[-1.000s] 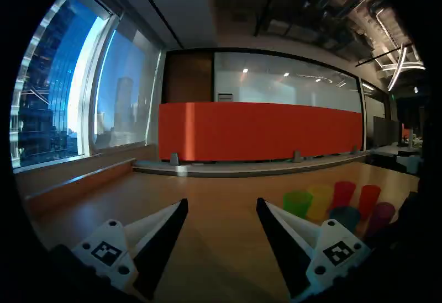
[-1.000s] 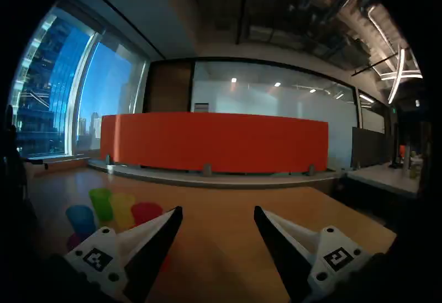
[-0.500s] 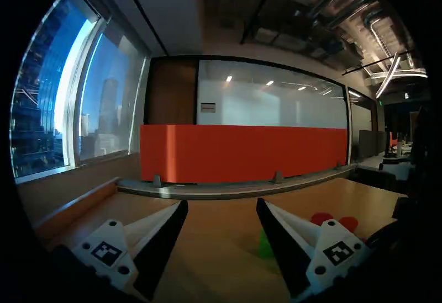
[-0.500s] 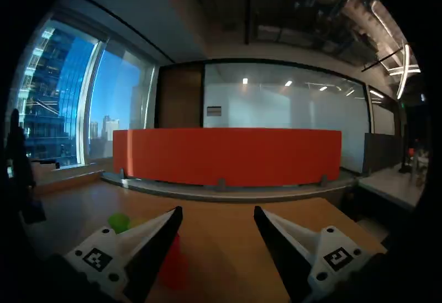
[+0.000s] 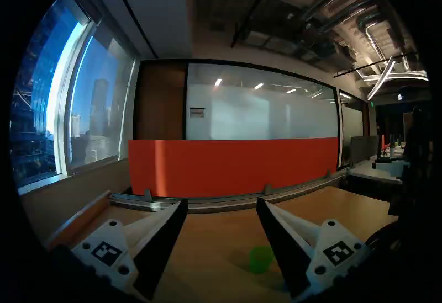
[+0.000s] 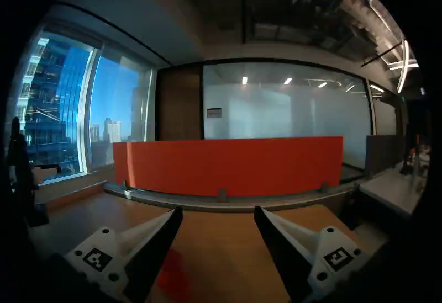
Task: Pour water
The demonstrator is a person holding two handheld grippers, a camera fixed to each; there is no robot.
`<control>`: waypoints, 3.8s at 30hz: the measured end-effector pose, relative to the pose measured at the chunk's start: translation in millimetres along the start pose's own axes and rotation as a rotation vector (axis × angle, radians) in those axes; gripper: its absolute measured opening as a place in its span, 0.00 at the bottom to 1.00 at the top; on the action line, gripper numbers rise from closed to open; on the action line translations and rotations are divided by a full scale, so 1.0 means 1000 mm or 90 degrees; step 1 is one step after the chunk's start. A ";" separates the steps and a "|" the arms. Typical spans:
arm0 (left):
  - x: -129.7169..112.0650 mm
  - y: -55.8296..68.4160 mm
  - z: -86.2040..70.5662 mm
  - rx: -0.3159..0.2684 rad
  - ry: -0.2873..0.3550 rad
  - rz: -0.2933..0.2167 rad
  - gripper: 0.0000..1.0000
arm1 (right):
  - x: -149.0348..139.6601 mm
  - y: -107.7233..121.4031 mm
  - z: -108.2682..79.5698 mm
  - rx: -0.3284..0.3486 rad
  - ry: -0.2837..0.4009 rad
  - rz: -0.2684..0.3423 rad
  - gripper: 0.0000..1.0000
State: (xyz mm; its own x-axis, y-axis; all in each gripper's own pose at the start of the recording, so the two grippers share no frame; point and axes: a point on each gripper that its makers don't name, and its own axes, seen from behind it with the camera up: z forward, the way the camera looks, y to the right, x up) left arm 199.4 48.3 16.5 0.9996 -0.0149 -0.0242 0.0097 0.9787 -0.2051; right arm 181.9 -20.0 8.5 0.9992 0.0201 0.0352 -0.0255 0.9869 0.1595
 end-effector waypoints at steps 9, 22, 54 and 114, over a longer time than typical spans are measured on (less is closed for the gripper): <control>0.008 0.012 0.002 -0.043 -0.005 0.005 0.92 | 0.001 -0.021 -0.003 0.055 -0.015 0.005 1.00; 0.004 0.046 -0.005 -0.175 -0.027 -0.008 0.92 | 0.008 -0.057 -0.006 0.171 -0.019 -0.045 1.00; -0.047 0.086 -0.014 -0.317 -0.085 0.035 0.92 | -0.010 -0.083 -0.012 0.269 -0.057 -0.056 1.00; -0.148 0.058 0.040 -0.253 -0.157 0.057 0.92 | -0.097 -0.142 0.012 0.417 -0.181 -0.139 1.00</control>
State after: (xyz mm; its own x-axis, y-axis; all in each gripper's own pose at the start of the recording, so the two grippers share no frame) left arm 53.4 115.4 46.9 0.9729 0.1623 0.1645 -0.0398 0.8190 -0.5723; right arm 88.7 -164.0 -5.5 0.9395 -0.2949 0.1746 0.0706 0.6649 0.7436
